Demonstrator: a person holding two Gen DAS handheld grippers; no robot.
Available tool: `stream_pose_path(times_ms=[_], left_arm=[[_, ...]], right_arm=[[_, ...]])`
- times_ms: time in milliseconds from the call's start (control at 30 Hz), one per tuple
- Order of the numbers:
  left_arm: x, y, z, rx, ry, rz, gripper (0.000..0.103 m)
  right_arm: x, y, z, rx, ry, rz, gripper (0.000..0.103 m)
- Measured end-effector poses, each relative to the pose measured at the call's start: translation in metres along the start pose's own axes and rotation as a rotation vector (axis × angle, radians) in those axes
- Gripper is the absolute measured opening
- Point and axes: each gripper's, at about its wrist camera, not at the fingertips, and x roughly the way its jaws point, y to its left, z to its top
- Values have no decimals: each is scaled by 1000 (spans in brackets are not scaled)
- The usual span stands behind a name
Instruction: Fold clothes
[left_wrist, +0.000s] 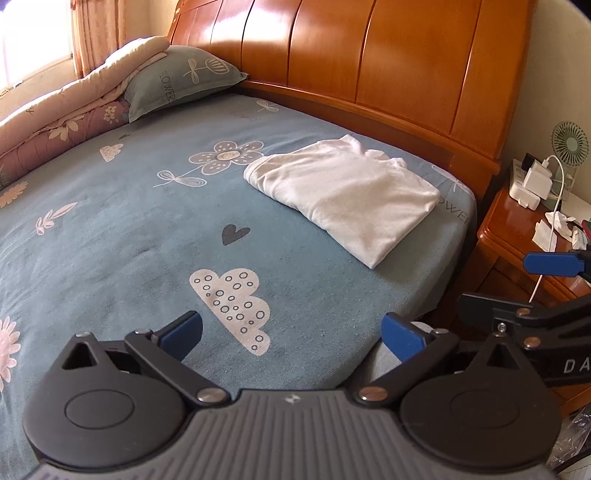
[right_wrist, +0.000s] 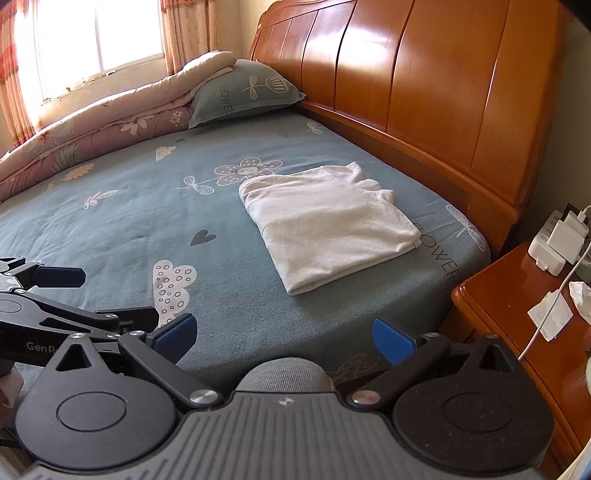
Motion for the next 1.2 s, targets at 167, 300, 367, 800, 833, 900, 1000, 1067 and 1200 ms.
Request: stream_pose_path(times_ms=[167,300,367,800,833,900,1000,1067,1200], left_arm=[[0,0,0,-2,5,-2,102],[0,0,0,-1,6,-5,102],[1,0,0,-1,8,-4,102],[4,2,-1,-12,17,2,102],[4,2,-1,-13,17,5,102],[4,3,-1,-16,17,5,102],[4,4,-1,-18,16,1,102],[4,4,-1,-17,12,-2,102],[4,4,-2,-15,11,-8,102]], right_arm=[[1,0,1,3,-2,5,103],[1,-2,2,12,-3,13,103],[1,-2,2,17,-2,19,103],[2,-1,3,20,0,32,103],[2,-1,3,20,1,32,103],[2,-1,3,20,1,33,103],[3,-1,4,21,2,33,103],[3,-1,4,21,3,34,103],[4,-2,4,20,5,33,103]])
